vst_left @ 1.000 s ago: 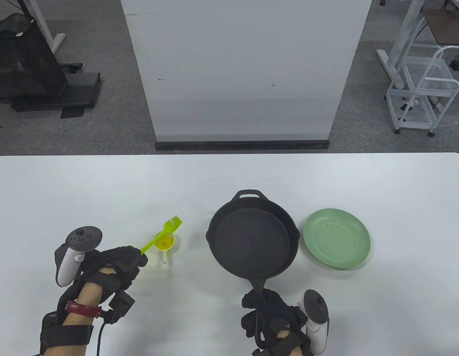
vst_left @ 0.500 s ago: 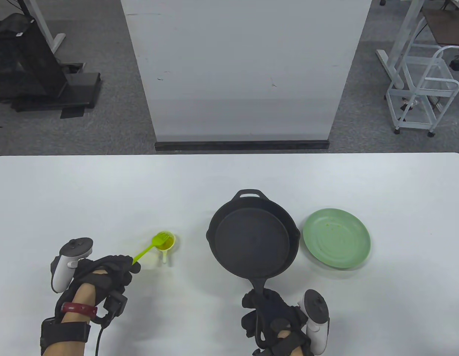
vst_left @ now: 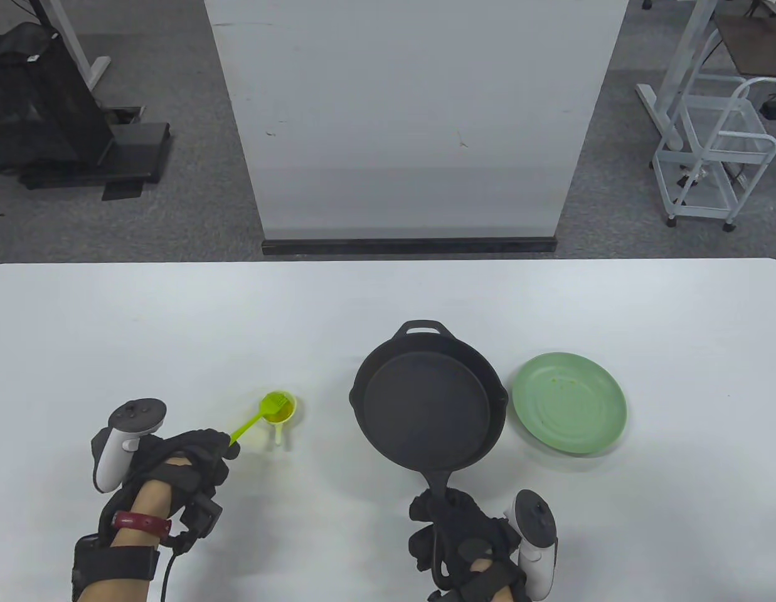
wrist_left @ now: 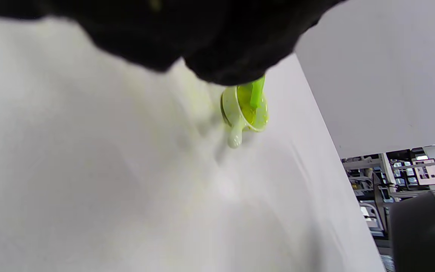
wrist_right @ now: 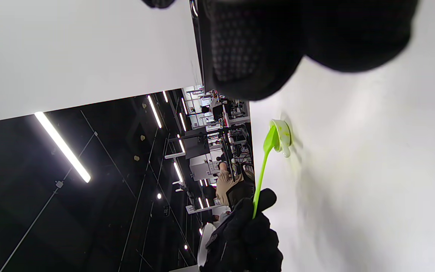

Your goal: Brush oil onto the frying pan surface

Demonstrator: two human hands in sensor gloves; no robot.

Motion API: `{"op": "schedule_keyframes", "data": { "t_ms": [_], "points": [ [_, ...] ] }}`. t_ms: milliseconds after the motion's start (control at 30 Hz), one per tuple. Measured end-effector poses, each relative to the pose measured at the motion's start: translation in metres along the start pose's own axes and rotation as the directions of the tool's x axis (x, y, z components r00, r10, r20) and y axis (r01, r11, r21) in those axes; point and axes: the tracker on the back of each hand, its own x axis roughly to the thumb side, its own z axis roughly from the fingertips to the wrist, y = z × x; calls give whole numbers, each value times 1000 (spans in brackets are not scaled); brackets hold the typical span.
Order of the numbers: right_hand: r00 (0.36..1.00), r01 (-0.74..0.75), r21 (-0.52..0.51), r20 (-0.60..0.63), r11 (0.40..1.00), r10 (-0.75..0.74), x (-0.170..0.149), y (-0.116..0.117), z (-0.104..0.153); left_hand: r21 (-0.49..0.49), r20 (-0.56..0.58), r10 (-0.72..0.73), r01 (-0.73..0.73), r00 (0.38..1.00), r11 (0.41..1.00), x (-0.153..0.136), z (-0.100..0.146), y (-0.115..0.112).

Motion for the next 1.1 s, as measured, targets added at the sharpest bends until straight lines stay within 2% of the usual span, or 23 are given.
{"op": "schedule_keyframes", "data": {
  "t_ms": [67,267,533,700,800,933,1000,1100],
  "points": [
    [1000,-1,1,-4,1000,1,0,0,0,70,24,-118,116,993,991,8,8,1],
    [1000,6,20,-15,1000,-6,-2,2,0,181,54,-237,224,970,958,15,19,-2],
    [1000,4,17,-10,1000,-4,-1,2,0,203,85,-278,256,957,945,16,21,-10],
    [1000,2,19,-15,1000,-2,-2,2,0,243,86,-355,326,931,913,19,22,-15],
    [1000,0,22,-14,1000,0,-2,2,0,284,76,-445,408,892,867,22,23,-20],
    [1000,-1,22,-13,1000,1,-2,3,0,302,72,-467,427,881,852,22,23,-22],
    [1000,0,21,-13,1000,1,-2,3,0,323,67,-514,469,855,822,23,23,-22],
    [1000,0,21,-12,1000,0,-2,3,0,325,97,-470,419,877,848,22,24,-21]
  ]
}}
